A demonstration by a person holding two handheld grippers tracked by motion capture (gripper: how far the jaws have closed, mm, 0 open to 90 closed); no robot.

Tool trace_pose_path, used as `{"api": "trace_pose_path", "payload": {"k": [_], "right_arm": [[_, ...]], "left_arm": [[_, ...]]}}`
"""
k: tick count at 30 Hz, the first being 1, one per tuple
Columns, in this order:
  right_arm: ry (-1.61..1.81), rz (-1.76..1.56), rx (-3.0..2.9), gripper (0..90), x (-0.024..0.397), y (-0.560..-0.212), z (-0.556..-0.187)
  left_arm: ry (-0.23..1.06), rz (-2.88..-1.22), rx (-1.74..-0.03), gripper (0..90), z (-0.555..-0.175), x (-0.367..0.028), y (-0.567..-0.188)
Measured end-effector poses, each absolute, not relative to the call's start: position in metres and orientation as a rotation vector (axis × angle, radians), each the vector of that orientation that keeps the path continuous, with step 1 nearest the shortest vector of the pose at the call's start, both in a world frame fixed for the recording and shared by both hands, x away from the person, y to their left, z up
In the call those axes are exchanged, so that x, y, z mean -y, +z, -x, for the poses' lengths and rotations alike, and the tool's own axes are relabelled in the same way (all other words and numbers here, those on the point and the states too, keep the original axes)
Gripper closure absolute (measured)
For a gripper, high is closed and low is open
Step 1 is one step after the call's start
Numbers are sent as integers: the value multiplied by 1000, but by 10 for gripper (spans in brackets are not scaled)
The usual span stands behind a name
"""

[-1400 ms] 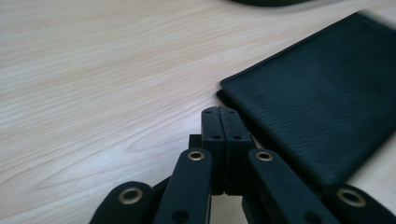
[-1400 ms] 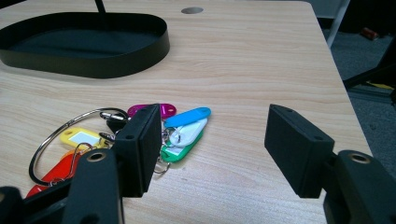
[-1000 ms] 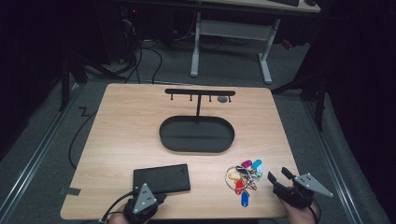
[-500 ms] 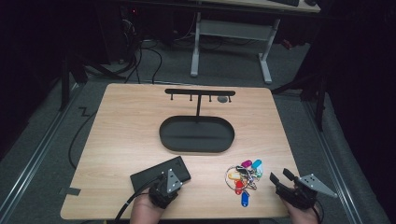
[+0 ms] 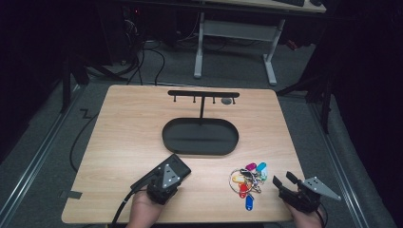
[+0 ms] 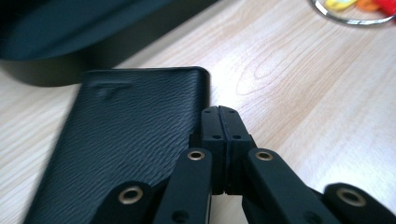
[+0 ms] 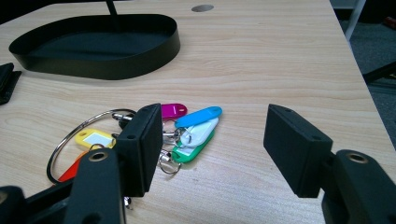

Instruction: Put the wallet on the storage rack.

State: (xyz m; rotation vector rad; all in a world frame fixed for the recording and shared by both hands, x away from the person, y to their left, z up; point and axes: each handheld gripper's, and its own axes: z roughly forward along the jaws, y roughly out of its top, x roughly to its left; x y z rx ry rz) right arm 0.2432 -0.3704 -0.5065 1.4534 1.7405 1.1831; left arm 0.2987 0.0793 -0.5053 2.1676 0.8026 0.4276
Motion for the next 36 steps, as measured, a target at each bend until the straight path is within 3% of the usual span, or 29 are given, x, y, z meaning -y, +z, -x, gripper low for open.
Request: {"api": "trace_pose_path", "payload": {"k": [5, 9, 13, 16, 23, 36], "right_arm": [[1184, -1458, -1743, 378, 372, -508, -244], [1170, -1456, -1752, 377, 370, -509, -245], [1169, -1454, -1739, 377, 368, -507, -245], [1166, -1442, -1744, 377, 365, -506, -247], [1184, -1412, -1785, 376, 355, -506, -253], [1190, -1397, -1800, 377, 353, -506, -257]], "left_arm": [[485, -2113, -846, 831, -287, -128, -501], [488, -2036, -886, 686, -277, -167, -505], [496, -2012, -878, 617, -270, -179, -505], [484, -2018, -860, 538, -265, -180, -508], [493, -2090, -743, 449, -252, -166, -513], [587, -2222, -670, 430, -250, -149, -525]]}}
